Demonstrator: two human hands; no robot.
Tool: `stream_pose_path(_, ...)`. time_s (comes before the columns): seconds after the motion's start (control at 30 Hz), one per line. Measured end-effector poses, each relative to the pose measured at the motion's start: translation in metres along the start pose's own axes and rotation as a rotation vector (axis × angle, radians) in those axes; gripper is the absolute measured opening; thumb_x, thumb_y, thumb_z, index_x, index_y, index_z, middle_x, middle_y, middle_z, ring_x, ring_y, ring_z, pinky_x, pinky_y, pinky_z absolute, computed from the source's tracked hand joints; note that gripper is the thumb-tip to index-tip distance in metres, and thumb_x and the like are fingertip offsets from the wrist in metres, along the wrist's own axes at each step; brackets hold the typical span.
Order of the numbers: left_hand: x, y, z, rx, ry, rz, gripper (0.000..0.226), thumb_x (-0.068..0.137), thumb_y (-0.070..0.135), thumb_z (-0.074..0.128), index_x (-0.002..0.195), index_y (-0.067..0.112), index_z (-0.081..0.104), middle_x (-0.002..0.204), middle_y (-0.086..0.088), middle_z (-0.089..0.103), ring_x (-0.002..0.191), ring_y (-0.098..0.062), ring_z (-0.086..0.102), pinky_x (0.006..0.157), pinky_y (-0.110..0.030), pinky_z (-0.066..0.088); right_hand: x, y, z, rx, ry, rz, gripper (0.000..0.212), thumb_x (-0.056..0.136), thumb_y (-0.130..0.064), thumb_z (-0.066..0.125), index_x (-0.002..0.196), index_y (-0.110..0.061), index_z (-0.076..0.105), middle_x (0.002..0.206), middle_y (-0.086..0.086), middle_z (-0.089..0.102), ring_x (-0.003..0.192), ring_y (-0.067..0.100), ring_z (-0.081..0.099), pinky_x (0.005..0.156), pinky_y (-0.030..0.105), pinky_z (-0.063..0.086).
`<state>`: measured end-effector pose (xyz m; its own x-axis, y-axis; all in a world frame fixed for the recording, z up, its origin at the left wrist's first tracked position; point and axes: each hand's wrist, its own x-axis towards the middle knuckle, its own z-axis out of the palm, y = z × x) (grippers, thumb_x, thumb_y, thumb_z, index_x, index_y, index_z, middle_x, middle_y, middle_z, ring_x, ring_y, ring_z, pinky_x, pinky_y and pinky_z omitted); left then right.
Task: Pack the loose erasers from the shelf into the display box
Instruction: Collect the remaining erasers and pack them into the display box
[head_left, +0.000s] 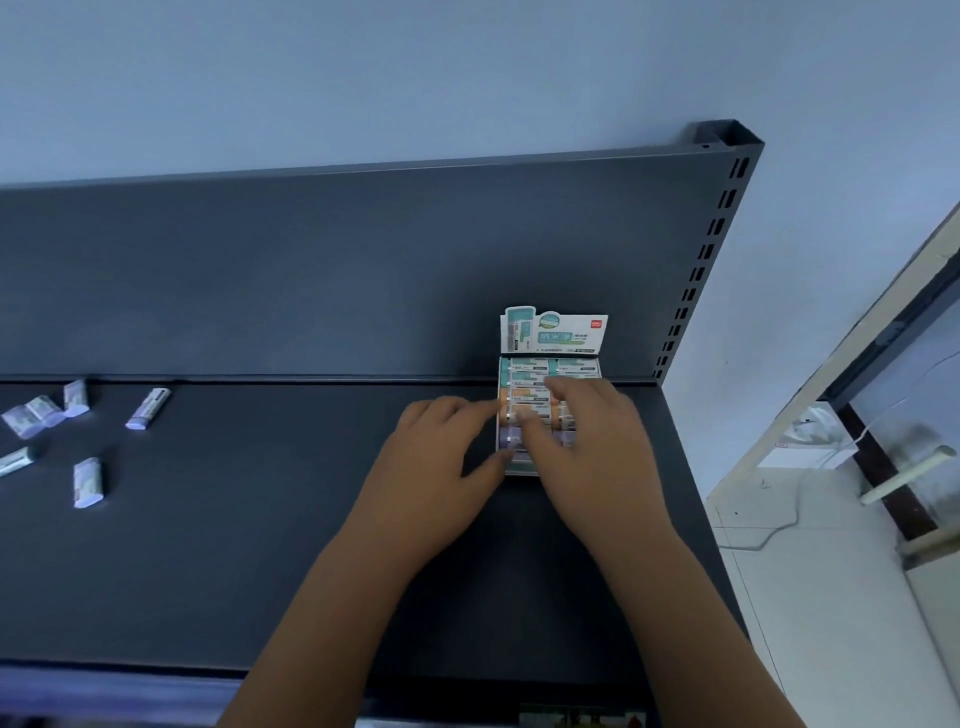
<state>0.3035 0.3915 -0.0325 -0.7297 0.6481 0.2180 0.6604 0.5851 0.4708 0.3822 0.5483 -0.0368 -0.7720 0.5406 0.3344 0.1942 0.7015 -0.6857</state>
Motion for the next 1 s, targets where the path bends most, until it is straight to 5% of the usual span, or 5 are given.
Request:
stream_pose_path(0.13,-0.01,-0.025,-0.021,0.049,0.08,-0.016,0.055,0.091,0.05,0.057,0.139,0.022,0.056,0.136,0.006,0.059,0.129,-0.013,0.047,0.107,-0.03,0.04,-0.014,-0.027,0.02,-0.025,-0.12,-0.064,0.044,0.092,-0.043,0.061,0.129,-0.02,0.059,0.124,-0.005,0.06,0.117,0.016,0.051,0.1,0.035,0.044)
stream_pose_path(0.23,-0.024,-0.047,-0.037,0.085,0.085,-0.032,0.056,0.093,0.053,0.058,0.139,0.022,0.056,0.138,0.006,0.058,0.13,-0.013,0.047,0.106,-0.028,0.039,-0.025,-0.045,0.036,-0.06,-0.161,-0.052,0.048,0.095,-0.044,0.059,0.136,-0.02,0.056,0.131,-0.005,0.057,0.124,0.015,0.047,0.102,0.028,0.039)
stream_pose_path(0.53,-0.071,-0.118,-0.077,0.131,0.055,-0.09,0.055,0.093,0.056,0.055,0.137,0.023,0.057,0.137,0.007,0.056,0.13,-0.016,0.046,0.105,-0.033,0.042,-0.062,-0.096,0.077,-0.153,-0.122,-0.03,0.05,0.096,-0.045,0.056,0.139,-0.02,0.054,0.134,-0.006,0.055,0.128,0.013,0.045,0.103,0.025,0.036)
stream_pose_path(1.0,-0.103,-0.129,-0.086,0.215,0.078,-0.155,0.058,0.089,0.059,0.047,0.127,0.019,0.064,0.129,0.001,0.062,0.135,-0.028,0.04,0.108,-0.044,0.042,-0.089,-0.125,0.106,-0.043,-0.212,-0.053,0.047,0.097,-0.045,0.054,0.137,-0.019,0.054,0.133,-0.005,0.054,0.127,0.013,0.044,0.103,0.026,0.038)
